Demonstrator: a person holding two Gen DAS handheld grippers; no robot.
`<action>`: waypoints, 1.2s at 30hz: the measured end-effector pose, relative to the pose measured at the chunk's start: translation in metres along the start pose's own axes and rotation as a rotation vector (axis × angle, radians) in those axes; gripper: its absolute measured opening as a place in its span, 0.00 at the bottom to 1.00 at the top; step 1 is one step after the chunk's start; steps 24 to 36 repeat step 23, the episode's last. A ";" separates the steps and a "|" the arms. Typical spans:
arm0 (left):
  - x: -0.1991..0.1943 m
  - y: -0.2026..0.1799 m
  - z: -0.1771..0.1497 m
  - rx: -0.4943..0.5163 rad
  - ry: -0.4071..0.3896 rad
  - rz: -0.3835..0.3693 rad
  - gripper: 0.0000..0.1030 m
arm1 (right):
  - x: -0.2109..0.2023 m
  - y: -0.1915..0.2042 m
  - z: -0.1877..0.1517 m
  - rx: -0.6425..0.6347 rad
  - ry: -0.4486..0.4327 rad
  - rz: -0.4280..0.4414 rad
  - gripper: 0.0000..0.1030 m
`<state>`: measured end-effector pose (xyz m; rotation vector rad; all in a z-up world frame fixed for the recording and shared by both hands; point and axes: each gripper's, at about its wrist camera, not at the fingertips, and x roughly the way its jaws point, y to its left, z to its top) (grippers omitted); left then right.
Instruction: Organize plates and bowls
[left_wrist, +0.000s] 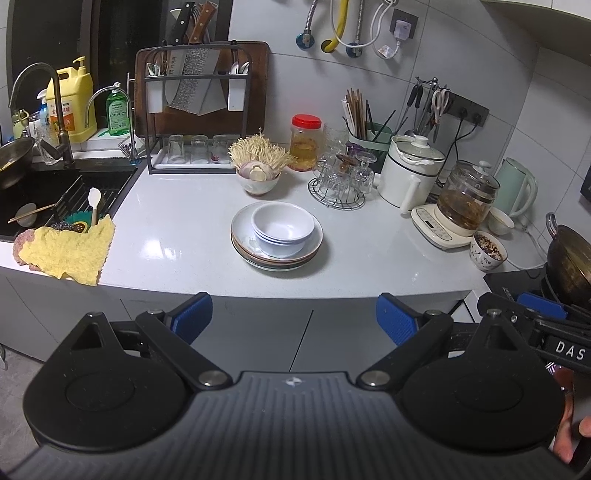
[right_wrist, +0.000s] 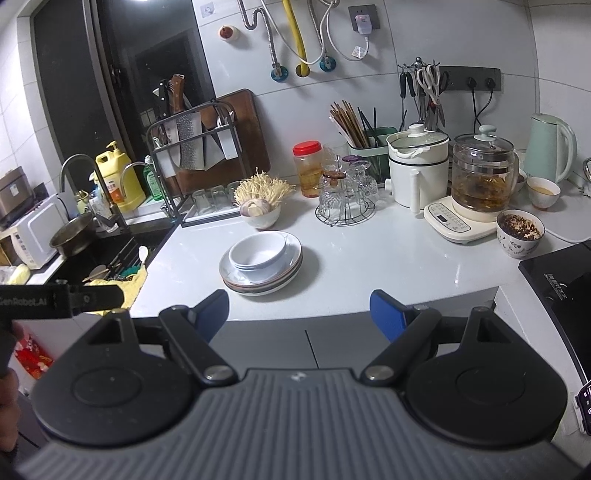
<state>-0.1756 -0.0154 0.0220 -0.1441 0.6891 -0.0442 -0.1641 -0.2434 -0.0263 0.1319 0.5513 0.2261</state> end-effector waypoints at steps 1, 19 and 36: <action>0.000 0.000 -0.001 0.003 0.001 0.003 0.94 | 0.000 0.000 0.000 0.002 -0.002 0.002 0.82; -0.003 -0.004 -0.003 -0.010 0.007 0.001 0.94 | -0.002 -0.004 -0.002 0.007 -0.019 -0.007 0.82; -0.005 -0.006 -0.005 -0.021 0.010 -0.007 0.94 | -0.004 -0.003 -0.003 0.004 -0.025 -0.007 0.82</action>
